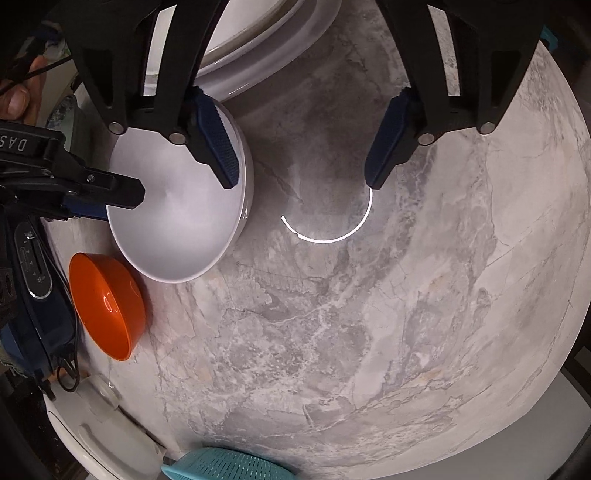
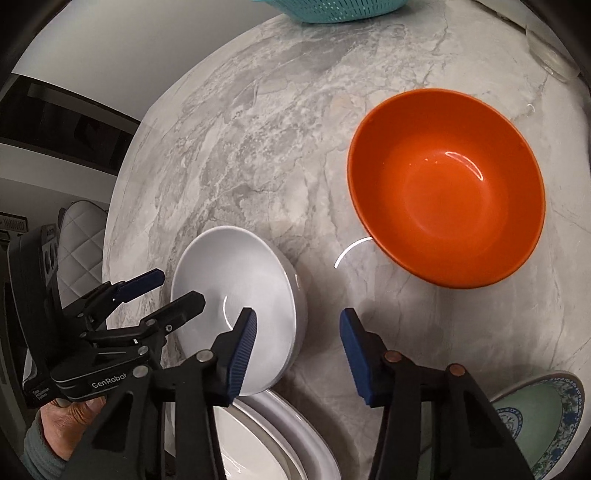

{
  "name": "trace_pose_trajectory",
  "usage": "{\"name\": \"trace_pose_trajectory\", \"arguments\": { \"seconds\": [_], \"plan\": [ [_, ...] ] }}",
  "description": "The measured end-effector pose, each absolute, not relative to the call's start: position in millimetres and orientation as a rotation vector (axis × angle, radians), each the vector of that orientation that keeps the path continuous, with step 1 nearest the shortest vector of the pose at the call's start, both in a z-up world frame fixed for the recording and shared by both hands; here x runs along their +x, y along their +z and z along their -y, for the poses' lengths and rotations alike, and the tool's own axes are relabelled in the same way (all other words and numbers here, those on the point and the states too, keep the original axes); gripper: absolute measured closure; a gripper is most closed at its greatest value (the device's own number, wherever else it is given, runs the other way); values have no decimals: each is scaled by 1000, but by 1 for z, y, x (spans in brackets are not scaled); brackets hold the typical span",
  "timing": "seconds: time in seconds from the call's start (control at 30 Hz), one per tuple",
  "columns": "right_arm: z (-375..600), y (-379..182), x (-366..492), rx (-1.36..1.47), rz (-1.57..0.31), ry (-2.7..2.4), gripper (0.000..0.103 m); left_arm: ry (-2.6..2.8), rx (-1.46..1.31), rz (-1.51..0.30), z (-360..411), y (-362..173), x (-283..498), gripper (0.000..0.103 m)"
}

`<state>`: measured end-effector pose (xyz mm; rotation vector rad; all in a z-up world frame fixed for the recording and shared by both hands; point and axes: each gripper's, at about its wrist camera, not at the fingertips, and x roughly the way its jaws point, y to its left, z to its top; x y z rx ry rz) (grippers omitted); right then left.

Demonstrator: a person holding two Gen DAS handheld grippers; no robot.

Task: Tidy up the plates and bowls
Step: 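Move both grippers to the white bowl and close on its rim, then lower the white bowl into the blue-patterned bowl and open both grippers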

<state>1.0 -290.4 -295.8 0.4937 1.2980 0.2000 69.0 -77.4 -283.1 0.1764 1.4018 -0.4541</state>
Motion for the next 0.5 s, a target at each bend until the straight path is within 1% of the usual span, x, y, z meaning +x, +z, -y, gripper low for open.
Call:
{"name": "trace_pose_trajectory", "arguments": {
  "seconds": [0.03, 0.1, 0.17, 0.2, 0.23, 0.27, 0.3, 0.33, 0.4, 0.5],
  "plan": [
    [289, -298, 2, 492, -1303, 196, 54, -467, 166, -1411, 78, -286, 69, 46],
    [289, -303, 2, 493, -1313, 188, 56, -484, 162, -1417, 81, -289, 68, 61],
    [289, -307, 1, 497, -1322, 186, 61, -498, 159, -1420, 84, -291, 67, 72],
    [289, -308, 2, 499, -1326, 188, 66, -507, 156, -1422, 86, -291, 67, 76],
    [289, -309, 2, 508, -1326, 195, 68, -513, 159, -1421, 88, -291, 66, 78],
    [288, -310, 2, 511, -1326, 194, 69, -523, 160, -1421, 90, -291, 66, 84],
    [287, -309, 3, 510, -1324, 198, 74, -531, 160, -1423, 92, -290, 65, 89],
    [285, -309, 3, 508, -1323, 204, 80, -533, 163, -1422, 94, -290, 64, 90],
    [281, -307, 4, 503, -1320, 221, 88, -534, 164, -1421, 96, -289, 64, 94],
    [277, -304, 6, 477, -1318, 215, 89, -530, 161, -1421, 97, -286, 63, 94]
  ]
}}
